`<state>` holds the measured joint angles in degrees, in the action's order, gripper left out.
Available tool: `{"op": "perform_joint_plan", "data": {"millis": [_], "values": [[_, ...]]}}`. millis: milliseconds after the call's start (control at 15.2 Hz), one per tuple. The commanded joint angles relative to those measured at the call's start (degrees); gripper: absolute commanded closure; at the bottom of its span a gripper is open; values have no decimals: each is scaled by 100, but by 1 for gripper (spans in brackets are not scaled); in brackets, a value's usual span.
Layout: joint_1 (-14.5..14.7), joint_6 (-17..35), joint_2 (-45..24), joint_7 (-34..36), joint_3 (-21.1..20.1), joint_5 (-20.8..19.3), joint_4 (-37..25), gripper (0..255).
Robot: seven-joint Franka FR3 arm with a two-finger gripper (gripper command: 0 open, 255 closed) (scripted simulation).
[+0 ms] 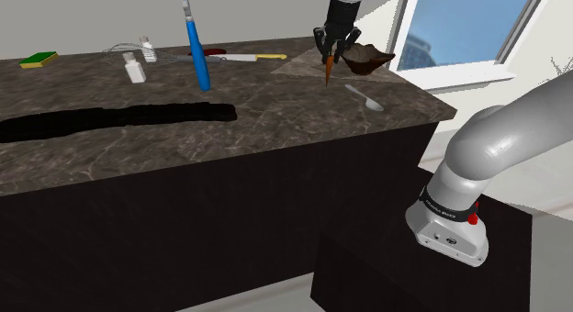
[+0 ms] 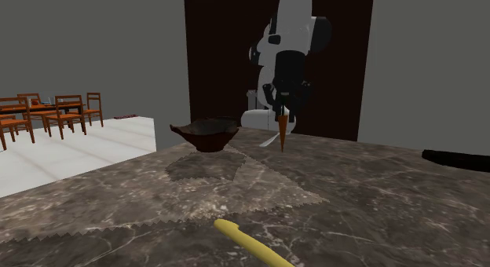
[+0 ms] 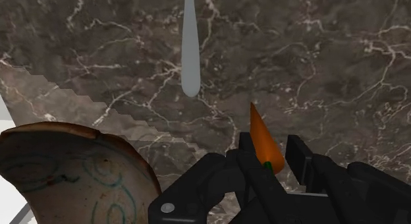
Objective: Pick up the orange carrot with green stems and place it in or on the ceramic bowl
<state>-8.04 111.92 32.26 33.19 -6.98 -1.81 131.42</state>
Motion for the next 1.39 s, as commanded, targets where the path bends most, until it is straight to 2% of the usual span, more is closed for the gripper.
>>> {"op": "perform_joint_plan", "data": {"millis": [0,462,1320], "values": [[0,0,0,0,0,0,0,255],[0,1,0,0,0,0,1,255],[-24,-968,-161,-63,20,-11,-1131,255]]}}
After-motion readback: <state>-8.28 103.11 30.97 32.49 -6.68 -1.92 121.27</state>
